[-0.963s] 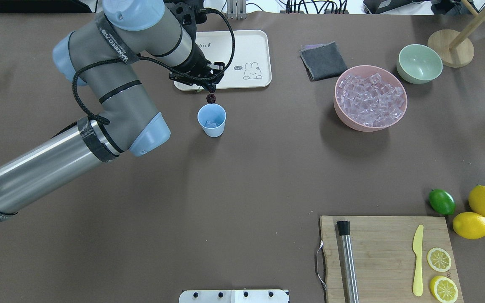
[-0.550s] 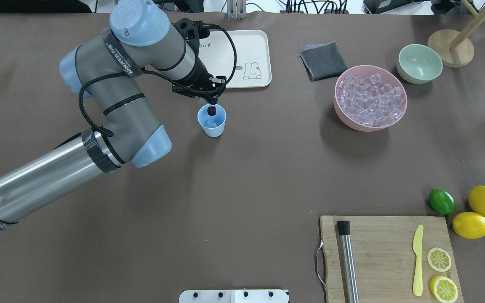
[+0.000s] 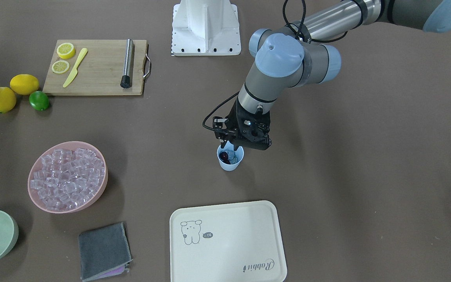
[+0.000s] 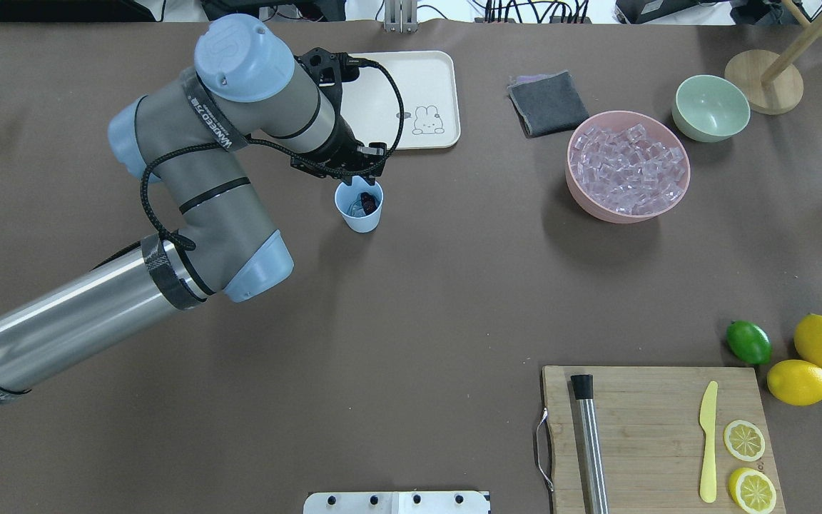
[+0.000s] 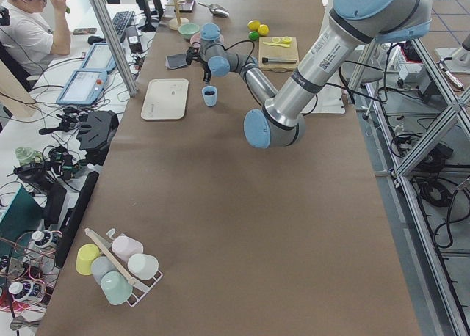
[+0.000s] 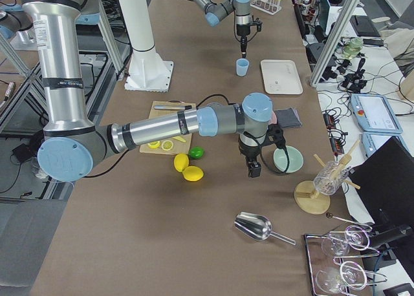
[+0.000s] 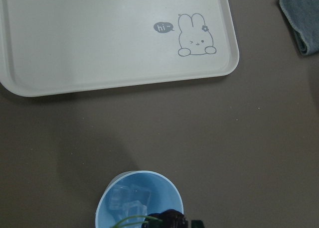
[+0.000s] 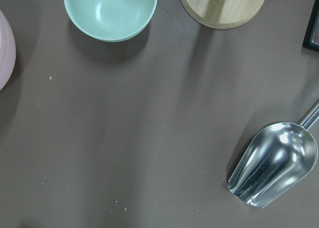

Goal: Put ice and cherries in cup
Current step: 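Release the cherries into the cup and lift the left gripper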

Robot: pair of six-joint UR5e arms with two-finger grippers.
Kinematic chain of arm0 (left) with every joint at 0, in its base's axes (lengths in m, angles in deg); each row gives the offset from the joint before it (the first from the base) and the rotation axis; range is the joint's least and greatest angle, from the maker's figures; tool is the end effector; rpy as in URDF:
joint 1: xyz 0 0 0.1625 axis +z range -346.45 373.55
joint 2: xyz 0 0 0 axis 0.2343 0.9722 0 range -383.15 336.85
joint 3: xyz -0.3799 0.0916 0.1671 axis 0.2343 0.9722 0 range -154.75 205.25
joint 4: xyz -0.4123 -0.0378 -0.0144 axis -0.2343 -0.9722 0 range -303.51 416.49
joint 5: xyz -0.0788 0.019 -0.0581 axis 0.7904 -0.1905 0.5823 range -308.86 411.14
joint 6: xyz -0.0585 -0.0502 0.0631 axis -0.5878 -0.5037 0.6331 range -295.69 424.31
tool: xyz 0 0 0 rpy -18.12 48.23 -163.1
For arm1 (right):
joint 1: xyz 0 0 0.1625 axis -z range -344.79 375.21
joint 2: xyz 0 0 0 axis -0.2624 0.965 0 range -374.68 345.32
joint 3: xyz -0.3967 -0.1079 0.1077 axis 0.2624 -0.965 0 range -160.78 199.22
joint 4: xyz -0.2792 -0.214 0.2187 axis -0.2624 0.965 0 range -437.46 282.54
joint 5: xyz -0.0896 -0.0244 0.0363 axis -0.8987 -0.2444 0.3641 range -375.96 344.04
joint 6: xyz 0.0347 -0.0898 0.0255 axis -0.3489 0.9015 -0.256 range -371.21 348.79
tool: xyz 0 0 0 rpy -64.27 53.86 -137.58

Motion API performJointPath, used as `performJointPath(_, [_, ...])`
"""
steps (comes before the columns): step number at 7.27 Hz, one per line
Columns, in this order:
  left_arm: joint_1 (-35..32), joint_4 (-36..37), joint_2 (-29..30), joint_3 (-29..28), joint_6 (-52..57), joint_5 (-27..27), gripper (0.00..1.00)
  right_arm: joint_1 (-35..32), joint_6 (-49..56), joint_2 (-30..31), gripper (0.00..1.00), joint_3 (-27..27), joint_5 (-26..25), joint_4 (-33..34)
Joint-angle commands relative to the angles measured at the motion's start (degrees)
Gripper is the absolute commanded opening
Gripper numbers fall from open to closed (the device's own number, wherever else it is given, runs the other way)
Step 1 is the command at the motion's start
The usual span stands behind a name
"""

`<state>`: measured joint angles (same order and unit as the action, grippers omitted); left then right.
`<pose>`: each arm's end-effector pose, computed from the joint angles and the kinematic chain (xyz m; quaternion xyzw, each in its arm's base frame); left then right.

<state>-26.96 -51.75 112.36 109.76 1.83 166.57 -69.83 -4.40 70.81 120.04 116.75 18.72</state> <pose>0.4982 -0.5447 0.1707 0.1063 0.5011 0.0101 0.8588 0.0204 -0.5255 0.5388 0.0802 -0.3617 -0.1241 0.9205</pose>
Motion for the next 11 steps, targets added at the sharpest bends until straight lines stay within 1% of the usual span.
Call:
performJointPath(1, [-1.57,0.40,-2.77,3.53,0.25,-0.12,0.97,-0.03,0.04,0.29,1.00,-0.36,0.18,-0.02])
performJointPath(2, [-4.90,0.66,-7.14,6.86,0.34,0.84,0.97,-0.12,-0.05,0.47,1.00,-0.19,0.36,-0.02])
performJointPath(3, [-8.84,0.75,-13.10,9.51,2.60,3.29,0.97,-0.21,-0.05,0.47,1.00,-0.10,0.44,-0.02])
performJointPath(4, [-14.19,0.75,-19.51,11.62,10.28,5.23,0.97,-0.56,-0.14,0.21,1.00,0.08,0.53,-0.11])
performJointPath(5, [-20.42,0.75,-25.49,11.47,18.10,7.25,0.97,-1.26,-0.05,-0.92,1.00,-0.09,0.45,-0.02])
performJointPath(6, [-28.05,2.06,-29.30,10.08,25.75,10.14,0.97,-1.26,-0.05,-1.46,1.00,-0.10,-0.08,-0.02])
performJointPath(7, [-36.83,3.11,-33.16,8.41,37.92,12.87,0.97,-1.26,-0.31,-1.55,1.00,1.12,1.14,-0.28])
performJointPath(8, [-44.23,3.73,-36.59,5.00,48.14,17.07,0.97,-1.18,-0.75,-1.55,1.00,2.00,1.32,-0.20])
performJointPath(9, [-48.48,3.65,-38.72,1.48,54.07,18.85,0.97,-1.18,-0.41,-1.46,1.00,1.84,0.80,-0.20])
performJointPath(10, [-49.39,4.00,-40.74,0.84,55.78,18.78,0.97,-1.09,0.03,-1.38,1.00,1.14,0.71,-0.20])
performJointPath(11, [-49.31,6.09,-40.50,0.49,55.54,18.78,0.97,-0.74,0.04,-1.55,1.00,1.05,0.71,-0.29])
